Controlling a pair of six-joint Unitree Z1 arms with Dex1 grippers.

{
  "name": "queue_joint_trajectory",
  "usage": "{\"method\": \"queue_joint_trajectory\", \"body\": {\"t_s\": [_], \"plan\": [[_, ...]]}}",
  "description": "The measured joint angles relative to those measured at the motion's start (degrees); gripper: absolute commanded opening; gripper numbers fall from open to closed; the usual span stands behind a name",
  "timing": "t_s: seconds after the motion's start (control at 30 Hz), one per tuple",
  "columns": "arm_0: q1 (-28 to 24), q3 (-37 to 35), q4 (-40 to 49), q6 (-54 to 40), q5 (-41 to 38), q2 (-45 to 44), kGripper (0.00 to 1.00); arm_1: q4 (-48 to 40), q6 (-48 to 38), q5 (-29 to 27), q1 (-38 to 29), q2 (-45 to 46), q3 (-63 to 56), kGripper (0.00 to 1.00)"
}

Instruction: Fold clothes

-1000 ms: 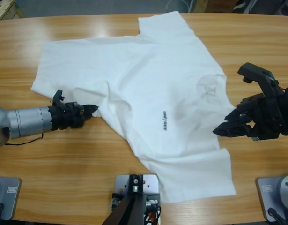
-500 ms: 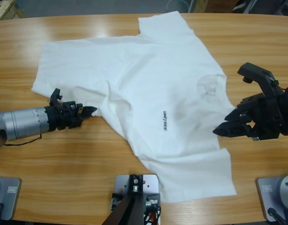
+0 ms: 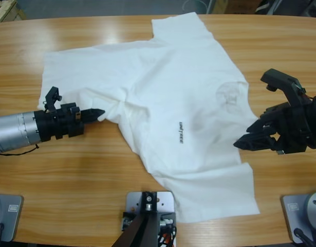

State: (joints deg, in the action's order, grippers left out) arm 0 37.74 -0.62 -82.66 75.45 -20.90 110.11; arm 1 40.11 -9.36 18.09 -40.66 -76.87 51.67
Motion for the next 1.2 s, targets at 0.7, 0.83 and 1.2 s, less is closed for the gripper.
{"method": "queue_joint_trajectory", "body": {"t_s": [0.7,0.83,1.2], "plan": [[-18.00,-7.54,-0.01,5.64,-22.26,-1.71,0.000,0.00,0.00,0.00,-0.01,0.00,0.00,0.706],[-17.75,-10.12,-0.01,6.58,-26.78,-0.31,0.163,0.12,-0.32,2.16,-0.01,0.00,0.01,0.853],[-15.41,-10.26,-0.01,3.26,-31.72,4.44,0.543,-1.02,-2.53,6.24,-0.05,0.00,-0.33,0.853]]}}
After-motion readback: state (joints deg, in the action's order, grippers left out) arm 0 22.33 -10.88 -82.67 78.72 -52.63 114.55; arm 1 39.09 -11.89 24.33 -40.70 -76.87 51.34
